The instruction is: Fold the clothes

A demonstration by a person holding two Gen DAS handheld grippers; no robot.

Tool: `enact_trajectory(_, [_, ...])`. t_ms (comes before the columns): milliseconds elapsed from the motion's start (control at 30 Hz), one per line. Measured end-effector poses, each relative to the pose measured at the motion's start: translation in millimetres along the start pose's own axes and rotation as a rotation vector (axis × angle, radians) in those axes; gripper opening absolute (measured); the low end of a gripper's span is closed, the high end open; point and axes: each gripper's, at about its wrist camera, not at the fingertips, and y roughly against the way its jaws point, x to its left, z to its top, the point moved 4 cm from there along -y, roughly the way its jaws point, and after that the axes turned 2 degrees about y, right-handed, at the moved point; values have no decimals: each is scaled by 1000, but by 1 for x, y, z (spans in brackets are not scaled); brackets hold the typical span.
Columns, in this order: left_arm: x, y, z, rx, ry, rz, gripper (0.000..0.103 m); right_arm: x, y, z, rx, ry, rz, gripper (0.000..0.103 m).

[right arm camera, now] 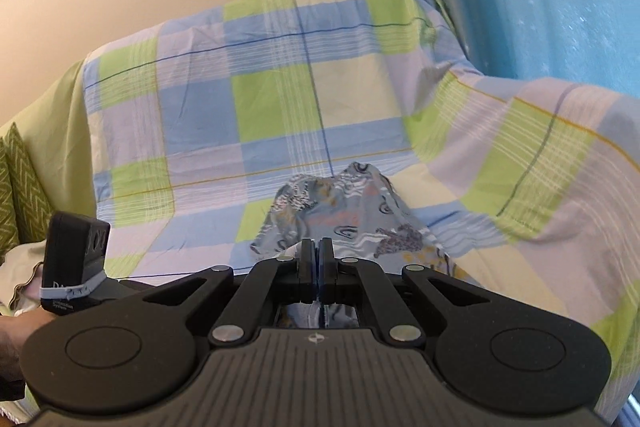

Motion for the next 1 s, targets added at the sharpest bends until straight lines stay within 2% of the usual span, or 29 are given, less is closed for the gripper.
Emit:
enact_trajectory(133, [-7, -6, 8, -5, -34, 35, 34, -11, 1, 3, -18, -25, 0, 0])
enact_trajectory(200, [-3, 3, 9, -27, -10, 25, 35, -14, 3, 4, -33, -32, 0, 0])
enact_trajectory(267, [7, 11, 10, -50, 8, 55, 35, -17, 5, 4, -41, -46, 1, 0])
enact_trajectory(367, [21, 11, 9, -38, 26, 69, 35, -17, 4, 1, -33, -52, 13, 0])
enact_trajectory(433, [20, 8, 8, -27, -3, 65, 25, -12, 2, -1, -23, -43, 29, 0])
enact_trajectory(500, [15, 7, 7, 0, -39, 61, 4, -4, -1, -4, -4, -21, 65, 1])
enact_trajectory(600, [10, 21, 11, 10, -64, 75, 4, 12, -7, -12, 46, 82, 81, 2])
enact_trajectory(700, [11, 41, 17, 9, -49, 79, 4, 27, -11, -23, 95, 159, 106, 11])
enact_trajectory(800, [10, 44, 17, 26, -59, 100, 4, 40, -9, -36, 141, 242, 129, 14])
enact_trajectory(1000, [19, 47, 17, 34, 50, 85, 4, 70, 9, -76, 223, 514, 90, 14])
